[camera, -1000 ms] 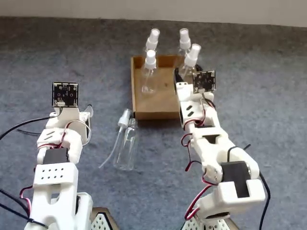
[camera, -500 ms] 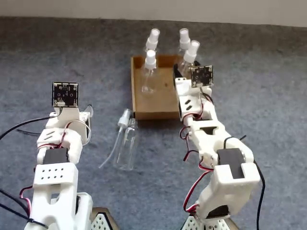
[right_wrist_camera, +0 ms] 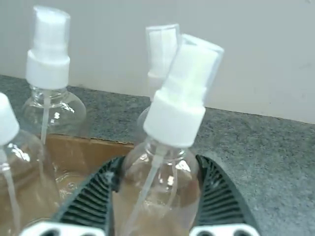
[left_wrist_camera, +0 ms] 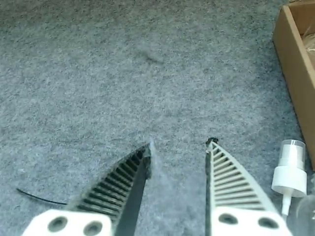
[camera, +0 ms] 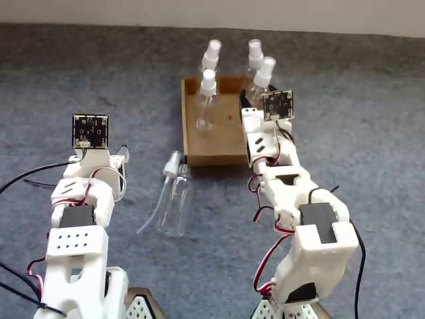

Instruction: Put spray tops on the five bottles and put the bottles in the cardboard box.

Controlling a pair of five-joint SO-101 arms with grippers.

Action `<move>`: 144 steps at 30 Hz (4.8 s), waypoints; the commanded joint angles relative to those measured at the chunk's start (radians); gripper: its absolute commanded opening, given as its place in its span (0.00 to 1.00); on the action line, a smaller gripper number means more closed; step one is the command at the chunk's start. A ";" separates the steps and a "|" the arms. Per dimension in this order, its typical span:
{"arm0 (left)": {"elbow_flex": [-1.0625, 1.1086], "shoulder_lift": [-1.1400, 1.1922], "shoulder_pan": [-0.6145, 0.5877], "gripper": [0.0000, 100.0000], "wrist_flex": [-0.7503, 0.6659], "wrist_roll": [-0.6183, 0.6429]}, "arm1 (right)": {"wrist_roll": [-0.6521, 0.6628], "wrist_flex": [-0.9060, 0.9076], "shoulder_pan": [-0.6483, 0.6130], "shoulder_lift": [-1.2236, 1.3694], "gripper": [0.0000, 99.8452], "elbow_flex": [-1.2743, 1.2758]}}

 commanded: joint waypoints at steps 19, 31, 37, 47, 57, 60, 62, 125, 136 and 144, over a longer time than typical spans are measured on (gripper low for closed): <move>-0.005 -0.002 0.019 0.17 -0.015 0.009 | 0.178 0.094 -0.027 -0.019 0.20 -0.061; -0.005 -0.002 0.019 0.17 -0.017 0.009 | 0.183 0.090 0.004 -0.019 0.07 -0.061; -0.005 -0.002 0.019 0.17 -0.018 0.009 | 0.180 0.090 0.033 -0.019 0.07 -0.059; -0.005 -0.002 0.019 0.17 -0.018 0.009 | 0.183 -0.084 0.044 -0.021 0.00 -0.053; -0.005 -0.002 0.019 0.17 -0.018 0.009 | 0.184 -0.091 0.044 -0.019 0.01 -0.056; -0.005 -0.002 0.019 0.17 -0.018 0.009 | 0.186 -0.091 0.044 -0.015 0.01 -0.050; -0.005 -0.002 0.019 0.17 -0.018 0.009 | 0.186 -0.091 0.044 -0.013 0.01 -0.050; -0.005 -0.002 0.019 0.17 -0.018 0.009 | 0.262 -0.090 0.056 -0.021 0.11 0.044; -0.005 -0.002 0.019 0.17 -0.018 0.009 | 0.261 -0.085 0.058 -0.021 0.24 0.045; -0.005 -0.002 0.019 0.17 -0.018 0.009 | 0.265 -0.085 0.059 -0.035 0.24 0.042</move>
